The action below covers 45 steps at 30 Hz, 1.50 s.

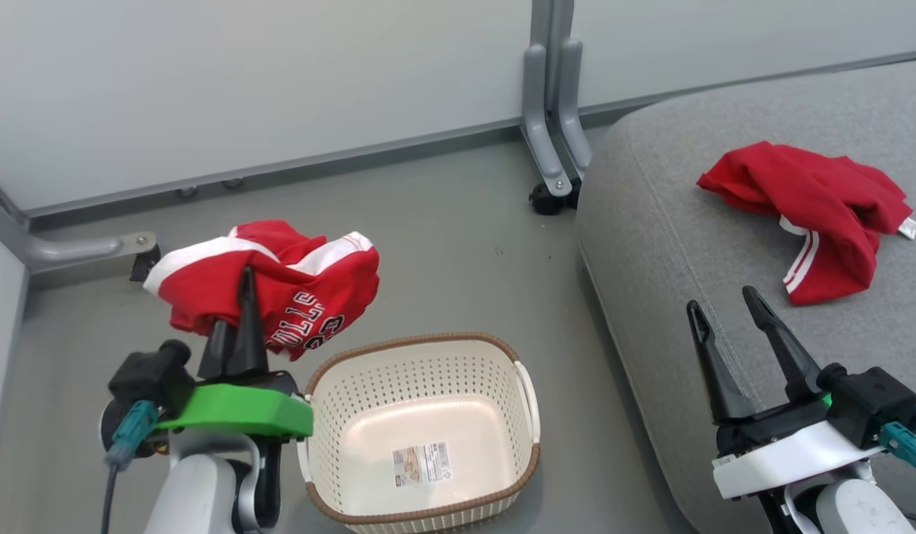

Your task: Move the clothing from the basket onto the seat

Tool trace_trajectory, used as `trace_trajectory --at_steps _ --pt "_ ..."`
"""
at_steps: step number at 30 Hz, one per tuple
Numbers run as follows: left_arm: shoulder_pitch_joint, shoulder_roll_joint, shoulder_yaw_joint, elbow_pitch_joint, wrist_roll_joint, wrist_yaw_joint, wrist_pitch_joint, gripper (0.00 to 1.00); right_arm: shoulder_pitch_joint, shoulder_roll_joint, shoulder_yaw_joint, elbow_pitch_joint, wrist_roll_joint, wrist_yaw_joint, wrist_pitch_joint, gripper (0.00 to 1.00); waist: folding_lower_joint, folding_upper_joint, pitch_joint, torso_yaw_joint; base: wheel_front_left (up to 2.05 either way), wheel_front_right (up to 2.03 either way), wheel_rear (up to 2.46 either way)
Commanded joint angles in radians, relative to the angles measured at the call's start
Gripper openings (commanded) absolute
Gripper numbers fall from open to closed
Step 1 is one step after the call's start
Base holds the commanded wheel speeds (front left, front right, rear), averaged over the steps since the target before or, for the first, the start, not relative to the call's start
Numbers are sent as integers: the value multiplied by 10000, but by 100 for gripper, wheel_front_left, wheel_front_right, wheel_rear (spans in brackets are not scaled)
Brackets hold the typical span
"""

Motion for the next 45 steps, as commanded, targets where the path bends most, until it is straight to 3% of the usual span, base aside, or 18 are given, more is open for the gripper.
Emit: trace_trajectory --at_steps 1,7,27,45 --pt "268 2 181 -263 19 -97 -34 0 178 39 13 32 -93 -3 1 100 1 0 -310 248 0 0 0" --pt "742 -30 41 -1238 -436 -154 -34 0 233 155 54 12 -157 -3 1 100 1 0 -470 374 0 0 0" --pt "759 -18 -2500 -2264 -819 -710 -34 0 371 187 242 18 -205 -3 1 100 1 0 -588 598 0 0 0" --pt "616 -18 -2652 -2413 -808 -652 -35 0 264 193 274 28 -176 -3 1 100 1 0 -525 477 0 0 0"
